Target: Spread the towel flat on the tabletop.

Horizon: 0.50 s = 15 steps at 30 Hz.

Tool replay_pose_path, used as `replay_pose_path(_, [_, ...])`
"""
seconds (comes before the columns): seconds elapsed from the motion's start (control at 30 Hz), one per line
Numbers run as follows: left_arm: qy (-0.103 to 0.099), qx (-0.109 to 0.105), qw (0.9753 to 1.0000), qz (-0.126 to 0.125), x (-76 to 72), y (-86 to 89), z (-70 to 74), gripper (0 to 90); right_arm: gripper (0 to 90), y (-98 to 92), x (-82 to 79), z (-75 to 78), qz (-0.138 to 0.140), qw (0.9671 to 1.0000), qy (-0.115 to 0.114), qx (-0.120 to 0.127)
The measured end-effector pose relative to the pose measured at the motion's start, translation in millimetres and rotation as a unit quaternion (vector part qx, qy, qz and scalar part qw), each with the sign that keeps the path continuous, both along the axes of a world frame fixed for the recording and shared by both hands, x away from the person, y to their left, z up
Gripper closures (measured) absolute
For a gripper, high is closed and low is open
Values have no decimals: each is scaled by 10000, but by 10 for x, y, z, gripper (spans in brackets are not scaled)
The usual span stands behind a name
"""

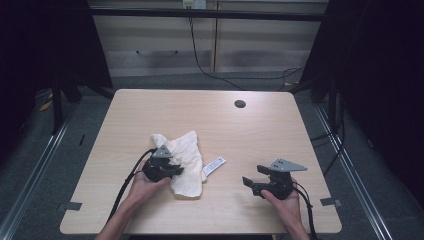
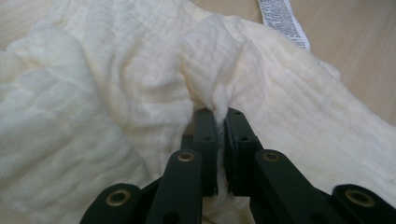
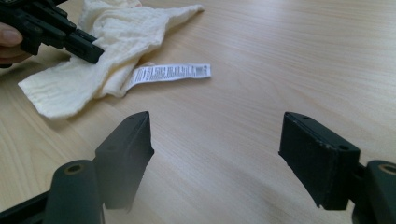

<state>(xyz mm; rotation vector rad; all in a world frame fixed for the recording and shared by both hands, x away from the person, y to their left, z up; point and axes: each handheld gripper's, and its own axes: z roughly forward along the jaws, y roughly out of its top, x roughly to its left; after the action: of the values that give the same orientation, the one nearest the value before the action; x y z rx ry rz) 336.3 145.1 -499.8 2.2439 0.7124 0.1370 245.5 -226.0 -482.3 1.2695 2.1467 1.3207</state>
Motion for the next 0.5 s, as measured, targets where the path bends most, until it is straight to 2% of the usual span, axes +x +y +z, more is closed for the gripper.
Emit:
replay_pose_path(0.07, [38, -9, 10000, -75, -16, -33, 3, 848, 251, 9, -6, 10, -14, 10000, 26, 3])
replay_pose_path(0.1, [69, -35, 9997, -235, -61, -113, 2, 848, 251, 11, -8, 13, -15, 10000, 29, 3])
replay_pose_path(0.17, [96, -68, 9994, -334, -86, -159, 0, 848, 252, 15, -9, 15, -22, 10000, 31, -28])
replay_pose_path(0.2, [146, -153, 9988, -442, -125, -222, -9, 848, 252, 17, -8, 17, -11, 10000, 21, -68])
replay_pose_path(0.23, [143, -135, 9978, -641, -175, -308, -4, 848, 253, 21, -9, 22, 1, 10000, 39, -69])
replay_pose_path(0.3, [154, -64, 9962, -851, -239, -402, 11, 848, 255, 19, -7, 33, 15, 9999, 22, -104])
replay_pose_path(0.33, [188, -127, 9955, -922, -267, -442, 5, 847, 256, 20, -6, 42, 9, 9999, 42, -110])
replay_pose_path(0.37, [188, -127, 9955, -922, -267, -442, 5, 847, 256, 20, -6, 42, 9, 9999, 42, -110])
replay_pose_path(0.43, [234, -164, 9937, -1083, -315, -486, 3, 847, 261, 14, 4, 68, 29, 9999, 15, -134])
replay_pose_path(0.47, [274, -124, 9924, -1197, -327, -490, 14, 847, 261, 14, 4, 68, 29, 9999, 15, -134])
replay_pose_path(0.5, [191, -24, 9923, -1226, -361, -479, 32, 847, 264, 18, 8, 82, 39, 9999, 8, -139])
